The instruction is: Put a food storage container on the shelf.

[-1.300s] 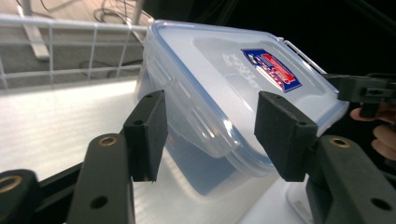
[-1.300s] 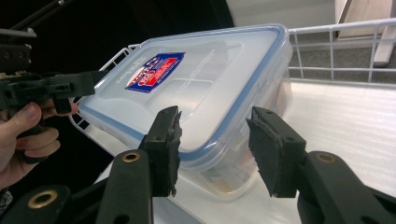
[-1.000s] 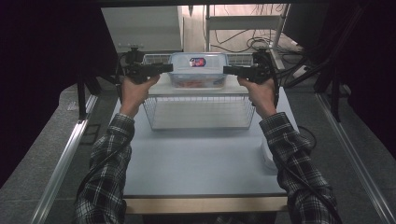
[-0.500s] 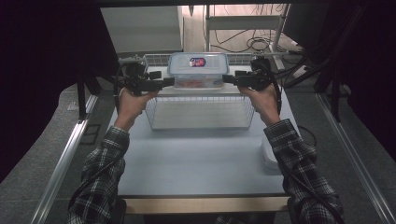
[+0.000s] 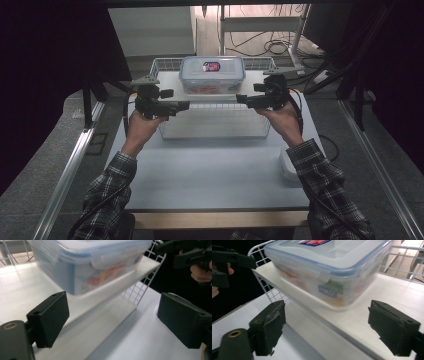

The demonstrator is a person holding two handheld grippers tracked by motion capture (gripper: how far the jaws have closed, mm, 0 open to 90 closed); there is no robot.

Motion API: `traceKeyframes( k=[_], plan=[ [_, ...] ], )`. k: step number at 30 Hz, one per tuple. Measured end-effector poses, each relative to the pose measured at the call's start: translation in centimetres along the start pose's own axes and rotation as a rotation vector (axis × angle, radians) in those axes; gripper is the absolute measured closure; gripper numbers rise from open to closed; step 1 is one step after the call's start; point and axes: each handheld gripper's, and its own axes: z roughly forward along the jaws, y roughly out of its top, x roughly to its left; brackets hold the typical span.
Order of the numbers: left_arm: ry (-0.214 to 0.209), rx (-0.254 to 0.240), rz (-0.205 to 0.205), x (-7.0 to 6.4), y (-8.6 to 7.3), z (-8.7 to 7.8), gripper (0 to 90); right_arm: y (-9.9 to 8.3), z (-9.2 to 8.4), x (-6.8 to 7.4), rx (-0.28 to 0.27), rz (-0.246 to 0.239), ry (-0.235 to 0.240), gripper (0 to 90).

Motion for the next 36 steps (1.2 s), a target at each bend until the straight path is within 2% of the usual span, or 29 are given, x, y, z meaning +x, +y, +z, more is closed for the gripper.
traceKeyframes(
  k=[1, 5, 10, 14, 18, 19, 24, 27, 28, 32, 36],
  plan=[
    [0.001, 0.001, 0.005, -0.2, -0.3, -0.1, 7.3, -0.4, -0.1, 0.2, -0.006, 0.002, 0.019, 10.7],
    [0.015, 0.012, 0.031, -1.2, -1.6, -0.4, 4.5, -1.2, -0.4, 0.6, 0.005, -0.009, 0.046, 7.9],
    [0.019, 0.02, 0.037, -1.7, -2.8, -0.6, 3.9, -2.2, -0.8, 1.0, 0.004, -0.013, 0.065, 6.7],
    [0.032, 0.04, 0.061, -2.6, -4.2, -0.7, 3.4, -3.5, -1.3, 1.6, 0.031, -0.043, 0.076, 6.2],
    [0.046, 0.057, 0.084, -3.3, -5.1, -0.6, 2.5, -4.4, -1.6, 1.9, 0.035, -0.052, 0.087, 6.2],
    [0.049, 0.055, 0.092, -3.6, -5.6, -0.7, 2.2, -5.1, -1.9, 2.1, 0.048, -0.06, 0.095, 6.2],
    [0.045, 0.044, 0.086, -4.2, -6.7, -0.8, 1.8, -6.9, -2.4, 2.3, 0.066, -0.072, 0.094, 6.2],
    [0.019, 0.051, 0.089, -4.6, -7.6, -0.6, 1.9, -8.0, -2.8, 2.4, 0.068, -0.073, 0.098, 6.2],
    [0.024, 0.06, 0.103, -5.0, -8.2, -0.6, 1.9, -8.4, -3.0, 2.4, 0.066, -0.071, 0.103, 6.2],
    [0.025, 0.066, 0.107, -5.6, -9.1, -0.6, 1.8, -9.6, -3.3, 2.6, 0.063, -0.065, 0.115, 5.3],
    [0.03, 0.06, 0.105, -6.6, -10.8, -0.9, 1.9, -11.2, -3.4, 3.1, 0.079, -0.083, 0.134, 3.8]
  ],
)
